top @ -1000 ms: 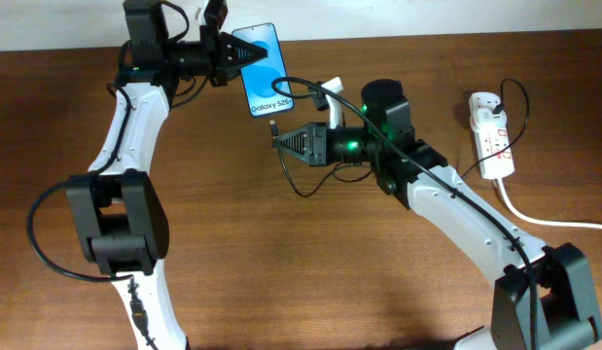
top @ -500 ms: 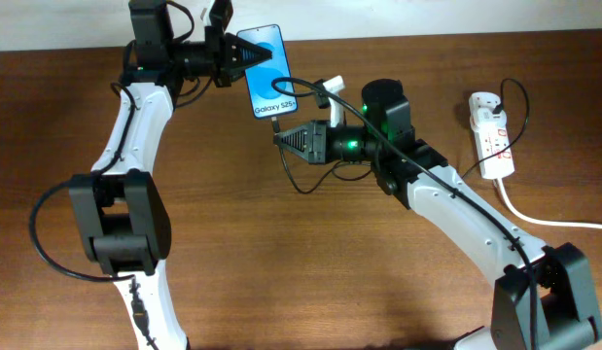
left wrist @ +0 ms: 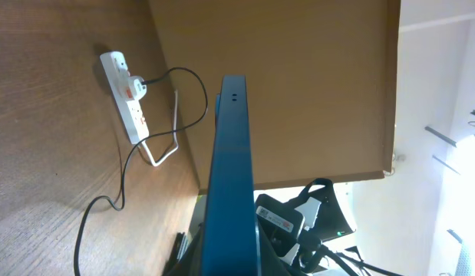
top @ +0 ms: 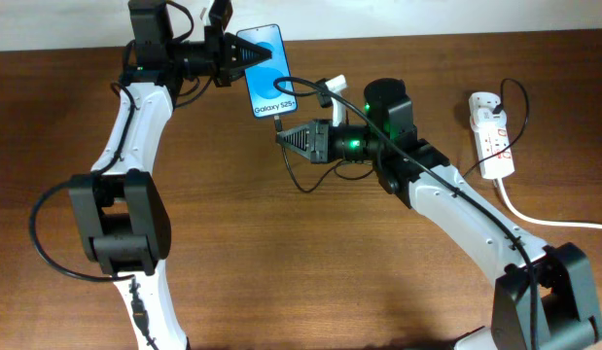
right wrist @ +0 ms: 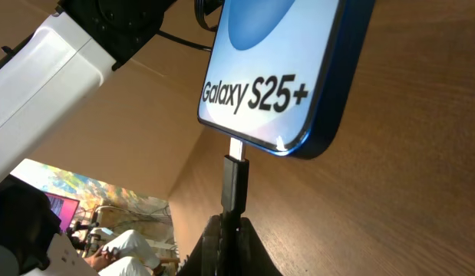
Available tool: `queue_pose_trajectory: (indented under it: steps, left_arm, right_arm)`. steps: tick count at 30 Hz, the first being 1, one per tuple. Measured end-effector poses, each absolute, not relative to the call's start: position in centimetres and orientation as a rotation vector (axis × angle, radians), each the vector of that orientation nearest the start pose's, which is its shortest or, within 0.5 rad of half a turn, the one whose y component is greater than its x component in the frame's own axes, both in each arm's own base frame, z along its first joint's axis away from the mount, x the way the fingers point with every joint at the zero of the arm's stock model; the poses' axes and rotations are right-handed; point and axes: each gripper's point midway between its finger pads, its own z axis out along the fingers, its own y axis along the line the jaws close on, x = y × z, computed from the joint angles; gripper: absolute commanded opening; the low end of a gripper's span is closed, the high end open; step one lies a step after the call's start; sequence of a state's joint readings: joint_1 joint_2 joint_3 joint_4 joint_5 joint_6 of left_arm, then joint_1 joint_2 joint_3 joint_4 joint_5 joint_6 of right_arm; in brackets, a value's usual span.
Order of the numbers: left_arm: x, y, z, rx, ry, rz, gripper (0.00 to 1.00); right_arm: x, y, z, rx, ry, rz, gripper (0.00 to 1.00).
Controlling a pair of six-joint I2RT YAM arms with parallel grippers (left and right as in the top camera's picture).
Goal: Plug charger to phone and switch on socket
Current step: 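Push the USB-C plug into the phone's bottom port, then open the right gripper and withdraw it from the plug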
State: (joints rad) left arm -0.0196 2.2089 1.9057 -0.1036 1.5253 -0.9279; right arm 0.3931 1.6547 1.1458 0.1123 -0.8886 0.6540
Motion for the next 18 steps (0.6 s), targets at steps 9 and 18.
queue_pose_trajectory:
  steps: [9, 18]
  left_arm:
    - [50.1, -18.4, 27.6, 0.227, 2.110, -2.060, 0.00]
    - [49.8, -19.4, 27.6, 0.286, 2.094, -2.040, 0.00]
  right_arm:
    - [37.0, 29.2, 24.1, -0.373, 2.101, 1.527, 0.04]
    - [37.0, 28.9, 23.8, -0.365, 2.111, 1.533, 0.04]
